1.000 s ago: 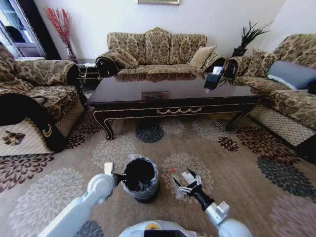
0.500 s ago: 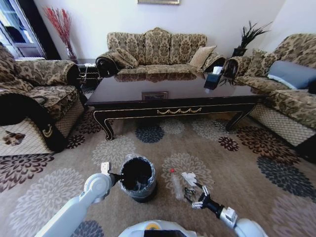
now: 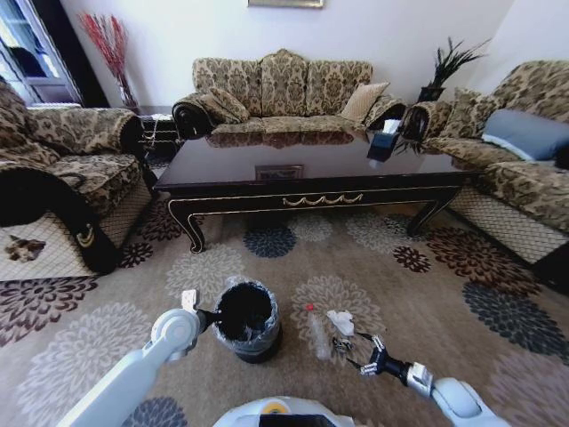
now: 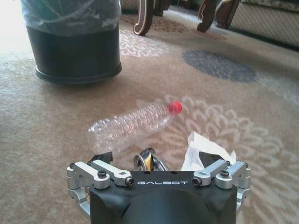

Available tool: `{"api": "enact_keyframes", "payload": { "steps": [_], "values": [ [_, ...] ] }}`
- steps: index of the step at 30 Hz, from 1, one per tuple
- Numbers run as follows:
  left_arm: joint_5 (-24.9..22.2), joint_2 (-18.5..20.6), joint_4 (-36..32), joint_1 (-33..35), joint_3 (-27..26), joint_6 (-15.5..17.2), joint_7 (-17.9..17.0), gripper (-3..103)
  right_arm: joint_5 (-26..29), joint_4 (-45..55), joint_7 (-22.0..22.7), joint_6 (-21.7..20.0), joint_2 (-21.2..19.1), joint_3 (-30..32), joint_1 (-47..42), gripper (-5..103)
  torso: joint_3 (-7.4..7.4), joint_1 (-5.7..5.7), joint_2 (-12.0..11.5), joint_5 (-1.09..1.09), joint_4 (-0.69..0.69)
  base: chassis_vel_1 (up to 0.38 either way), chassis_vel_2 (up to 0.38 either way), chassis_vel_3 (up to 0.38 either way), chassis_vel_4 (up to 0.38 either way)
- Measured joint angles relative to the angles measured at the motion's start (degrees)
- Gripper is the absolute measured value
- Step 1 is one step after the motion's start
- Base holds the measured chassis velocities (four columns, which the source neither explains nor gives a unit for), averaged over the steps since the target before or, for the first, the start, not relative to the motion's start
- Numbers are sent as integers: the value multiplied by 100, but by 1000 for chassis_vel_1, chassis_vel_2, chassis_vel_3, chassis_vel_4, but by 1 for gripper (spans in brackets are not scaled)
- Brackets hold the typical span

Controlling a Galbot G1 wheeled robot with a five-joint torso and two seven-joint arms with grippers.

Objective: Move to the front of the table and pick up the trash from the floor, then place it into the trash bin.

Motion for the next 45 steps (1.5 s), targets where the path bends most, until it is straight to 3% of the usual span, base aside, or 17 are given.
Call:
{"api": "enact_keyframes", "payload": {
  "steps": [25, 31, 33, 35, 43, 45],
  "values": [
    [-11, 42, 63, 20, -73, 0, -36, 0, -143, -1252, 39, -36, 304, -734, 1070, 100, 0, -1, 0, 0, 1, 0, 0, 0, 0],
    [33, 47, 83, 20, -85, 0, 21, 0, -212, -1482, 76, 13, 349, -809, 1249, 84, 0, -1, 0, 0, 1, 0, 0, 0, 0],
    [67, 53, 94, 20, -88, 0, 50, 0, -212, -1504, 78, 21, 362, -809, 1274, 73, 0, -1, 0, 0, 1, 0, 0, 0, 0],
    [71, 54, 96, 20, -88, 0, 52, 0, -212, -1506, 78, 21, 363, -811, 1276, 73, 0, -1, 0, 0, 1, 0, 0, 0, 0],
    [232, 44, 125, 16, -77, 0, 140, 0, -262, -1584, 68, 84, 403, -781, 1285, 35, 0, -1, 0, 0, 1, 0, 0, 0, 0],
    [247, 45, 128, 23, -74, 0, 150, 0, -282, -1592, 66, 103, 404, -768, 1284, 35, 0, -1, 0, 0, 1, 0, 0, 0, 0]
  ]
}}
